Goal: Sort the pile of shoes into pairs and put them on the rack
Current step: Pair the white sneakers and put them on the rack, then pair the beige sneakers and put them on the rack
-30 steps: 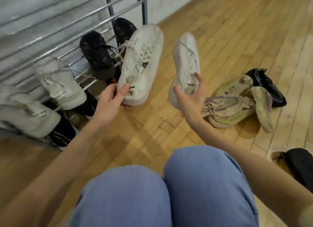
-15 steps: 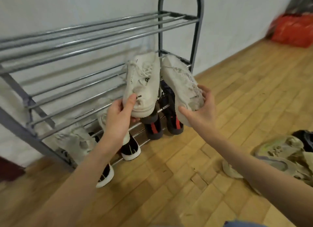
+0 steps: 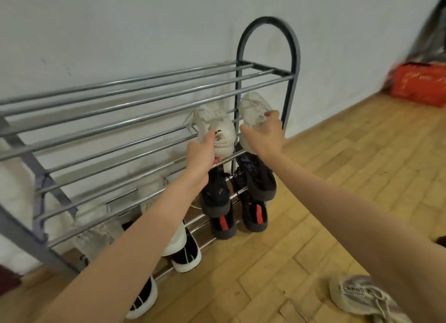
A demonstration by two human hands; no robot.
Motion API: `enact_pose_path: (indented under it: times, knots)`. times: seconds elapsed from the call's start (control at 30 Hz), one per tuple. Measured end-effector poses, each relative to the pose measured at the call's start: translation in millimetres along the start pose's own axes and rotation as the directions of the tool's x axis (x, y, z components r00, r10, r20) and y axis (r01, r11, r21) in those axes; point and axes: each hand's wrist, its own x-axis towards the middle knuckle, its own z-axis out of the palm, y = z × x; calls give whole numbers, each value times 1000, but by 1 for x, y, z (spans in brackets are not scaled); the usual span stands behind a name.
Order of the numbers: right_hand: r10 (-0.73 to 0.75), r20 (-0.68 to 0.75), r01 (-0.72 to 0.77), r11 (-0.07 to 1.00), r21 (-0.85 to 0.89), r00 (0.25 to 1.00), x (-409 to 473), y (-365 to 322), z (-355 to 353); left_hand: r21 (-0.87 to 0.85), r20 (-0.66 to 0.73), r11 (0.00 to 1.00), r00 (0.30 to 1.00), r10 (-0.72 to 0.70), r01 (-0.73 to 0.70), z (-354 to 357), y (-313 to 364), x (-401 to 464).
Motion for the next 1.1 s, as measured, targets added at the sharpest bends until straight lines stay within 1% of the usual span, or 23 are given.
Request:
enact_pose_path:
  times: [0.13,0.23,0.3,0.37,0.43,0.5,0.53,0.57,0.6,0.63,0.7,0.77,0.87,0.97,1.1]
  knots:
    - [10,59,-6,998,-67,998,13,17,6,-50,67,990,990,-125,129,0,-2,4]
    - [-58,66,60,998,-28,996,7,28,0,15,101,987,982,-162,161,-6,0,-5]
    - [-127,84,128,992,4,988,-5,34,-10,56,93,985,982,-166,161,-11,-2,-16]
    - [-184,91,181,983,41,979,-23,42,-21,114,71,988,991,-117,108,-13,-8,-28]
    - [-224,84,220,974,54,971,-45,54,-35,182,23,983,999,-25,20,-14,-14,-43]
    - [-249,101,247,968,31,963,-69,73,-49,246,-26,967,996,82,-73,-14,-26,-57]
    - [-252,125,253,967,3,960,-82,87,-57,294,-16,948,991,131,-121,-12,-33,-63]
    - [-252,159,261,965,-35,955,-94,102,-65,342,26,926,987,159,-158,-9,-40,-70]
    - [-242,199,262,962,-82,950,-105,119,-73,379,86,909,985,150,-171,-3,-49,-75]
    - [-213,235,248,960,-133,948,-116,138,-81,405,154,900,982,106,-160,4,-58,-80]
    - [-110,285,180,956,-232,952,-138,178,-97,447,264,889,964,-25,-99,22,-77,-87]
    - [40,334,76,941,-330,942,-157,216,-116,488,332,872,933,-139,-44,42,-95,-94]
    - [239,367,-50,889,-455,899,-177,266,-147,565,400,824,885,-238,-34,67,-126,-102]
    - [320,329,-108,842,-528,888,-185,307,-178,606,449,795,841,-302,-39,86,-163,-112]
    - [416,229,-210,774,-598,880,-192,357,-212,635,478,773,792,-380,-12,106,-213,-130]
